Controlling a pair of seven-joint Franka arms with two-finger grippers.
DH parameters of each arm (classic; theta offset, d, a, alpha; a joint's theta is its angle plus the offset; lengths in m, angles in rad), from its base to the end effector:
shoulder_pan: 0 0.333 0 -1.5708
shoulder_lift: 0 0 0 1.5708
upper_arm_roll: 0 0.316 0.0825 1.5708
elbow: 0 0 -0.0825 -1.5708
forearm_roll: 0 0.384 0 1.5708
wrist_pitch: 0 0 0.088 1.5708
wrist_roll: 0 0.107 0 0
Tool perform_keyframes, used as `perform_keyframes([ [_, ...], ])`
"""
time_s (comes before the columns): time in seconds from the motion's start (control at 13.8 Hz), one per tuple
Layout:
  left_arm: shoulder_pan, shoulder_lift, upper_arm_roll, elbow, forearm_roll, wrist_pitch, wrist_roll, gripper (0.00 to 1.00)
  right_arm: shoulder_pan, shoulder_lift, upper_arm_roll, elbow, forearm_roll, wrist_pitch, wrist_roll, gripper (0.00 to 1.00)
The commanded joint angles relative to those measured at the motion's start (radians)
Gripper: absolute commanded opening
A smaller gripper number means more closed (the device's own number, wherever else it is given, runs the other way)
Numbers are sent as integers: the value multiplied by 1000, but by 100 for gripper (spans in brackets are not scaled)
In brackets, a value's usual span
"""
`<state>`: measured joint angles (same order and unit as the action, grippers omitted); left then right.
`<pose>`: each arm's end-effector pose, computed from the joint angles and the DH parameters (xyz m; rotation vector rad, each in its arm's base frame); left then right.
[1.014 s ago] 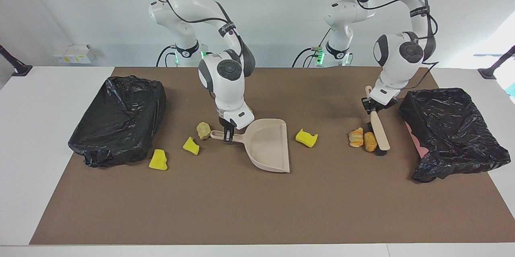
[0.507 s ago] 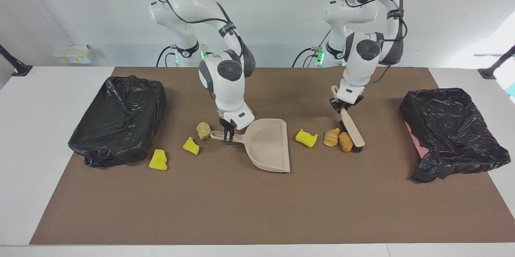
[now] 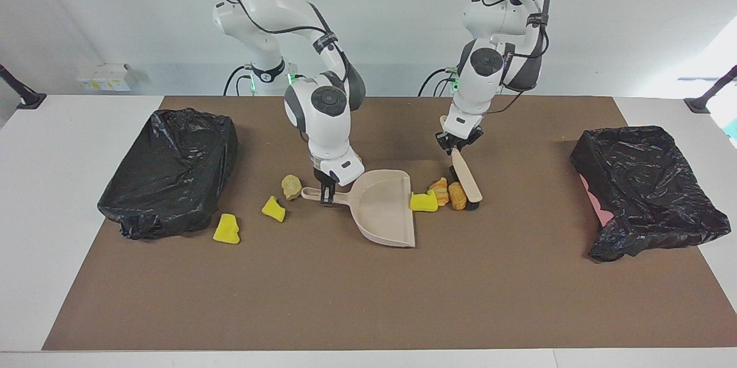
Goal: Sweep and dump trash in bin
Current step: 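Sweep the bread chunks into the dustpan with the left gripper's brush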
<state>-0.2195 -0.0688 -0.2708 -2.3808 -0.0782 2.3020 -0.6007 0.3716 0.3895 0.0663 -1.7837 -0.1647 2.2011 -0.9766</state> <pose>0.4285 -0.2305 0.3464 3.1033 0.2546 -0.0479 0.5931 0.2677 0.3406 2.2113 2.0691 -0.0010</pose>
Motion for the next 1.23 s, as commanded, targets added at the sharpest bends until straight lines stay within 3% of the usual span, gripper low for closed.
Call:
perform_keyframes([
  [0.0,-35,3,15,-6,-47,57,-2,0,6,38,9,18,-16,26,15,0],
  [0.22,-75,18,15,15,-78,73,15,0,6,37,9,15,-15,26,15,0],
  [0.43,-150,107,15,66,-83,158,4,0,4,38,9,15,-15,26,15,0],
  [0.65,-191,158,15,159,-90,169,1,0,4,38,9,15,-15,26,16,0],
  [0.8,-245,193,16,237,-161,166,-14,0,4,38,9,15,-15,26,16,0],
  [1.16,-244,192,21,270,-179,160,-70,0,4,38,9,15,-15,25,29,0],
])
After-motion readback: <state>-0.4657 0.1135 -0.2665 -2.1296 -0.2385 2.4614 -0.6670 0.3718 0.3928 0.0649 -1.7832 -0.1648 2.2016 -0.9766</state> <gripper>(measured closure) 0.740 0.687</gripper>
